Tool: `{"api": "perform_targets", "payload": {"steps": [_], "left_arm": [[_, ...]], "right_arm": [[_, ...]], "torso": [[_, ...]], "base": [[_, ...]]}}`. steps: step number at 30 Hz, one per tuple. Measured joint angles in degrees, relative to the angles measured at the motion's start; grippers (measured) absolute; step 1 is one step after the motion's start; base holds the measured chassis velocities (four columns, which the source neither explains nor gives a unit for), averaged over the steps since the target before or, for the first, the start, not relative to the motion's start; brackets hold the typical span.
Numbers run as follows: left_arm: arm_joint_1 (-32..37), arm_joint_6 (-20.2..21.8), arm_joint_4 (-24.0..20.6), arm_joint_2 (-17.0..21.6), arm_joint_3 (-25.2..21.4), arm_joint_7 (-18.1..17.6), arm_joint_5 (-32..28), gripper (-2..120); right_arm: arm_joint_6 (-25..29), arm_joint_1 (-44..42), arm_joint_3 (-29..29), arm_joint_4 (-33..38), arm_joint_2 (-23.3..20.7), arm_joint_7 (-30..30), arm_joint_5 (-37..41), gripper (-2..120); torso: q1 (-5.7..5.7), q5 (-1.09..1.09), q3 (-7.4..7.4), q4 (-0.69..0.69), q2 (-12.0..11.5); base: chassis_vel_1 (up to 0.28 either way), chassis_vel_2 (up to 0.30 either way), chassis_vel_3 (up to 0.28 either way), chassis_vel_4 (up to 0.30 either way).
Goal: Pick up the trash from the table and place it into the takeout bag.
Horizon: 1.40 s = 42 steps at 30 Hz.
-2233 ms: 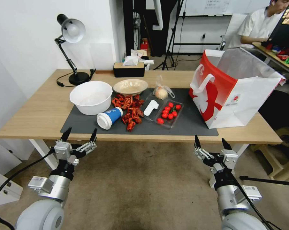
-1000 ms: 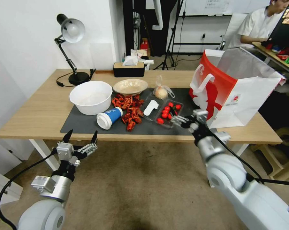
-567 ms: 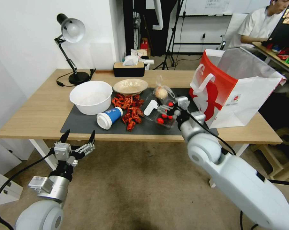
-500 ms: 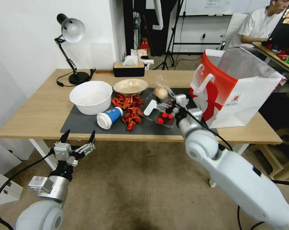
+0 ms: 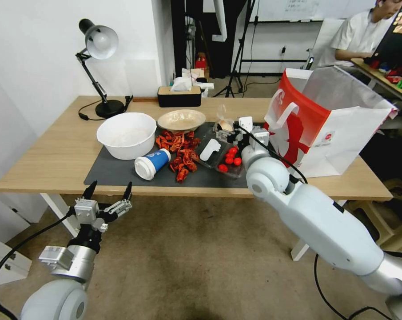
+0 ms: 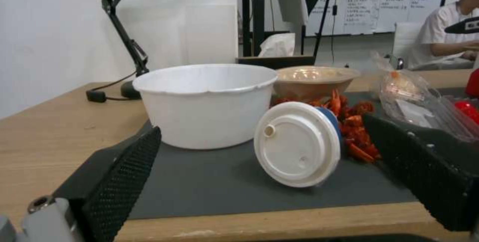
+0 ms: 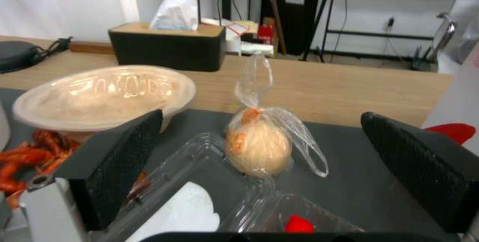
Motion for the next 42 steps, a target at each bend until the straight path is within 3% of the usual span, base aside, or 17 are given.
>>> {"api": "perform_targets", "payload": {"steps": [5, 23, 26, 42], "left_arm": [[-0.09, 0.01, 0.35, 0.03, -0.03, -0.29, 0.18, 100], [0.04, 0.02, 0.06, 0.2, -0.39, -0.61, -0.04, 100], [-0.11, 0.02, 0.06, 0.5, -0.54, -0.62, -0.19, 100], [-0.3, -0.04, 0.27, 0.73, -0.65, -0.68, -0.34, 100]], "right_arm": [[-0.82, 2.65, -0.91, -3.65, 1.13, -0.3, 3.1, 100], [-0.86, 10.02, -3.54, -19.73, 4.98, -5.39, 3.45, 100], [-3.08, 12.4, -3.66, -23.97, 6.52, -7.35, 3.38, 100], [-11.4, 16.54, -3.98, -29.09, 7.55, -12.68, 4.16, 100]], "torso": [[0.0, 0.0, 0.0, 0.0, 0.0], [-0.01, 0.0, 0.0, 0.0, 0.0], [-0.01, 0.0, -0.01, 0.0, 0.01], [-0.01, 0.0, -0.01, 0.0, 0.01]], "base": [[0.0, 0.0, 0.0, 0.0], [0.0, 0.0, 0.0, 0.0], [0.0, 0.0, 0.0, 0.0], [0.0, 0.0, 0.0, 0.0]]}}
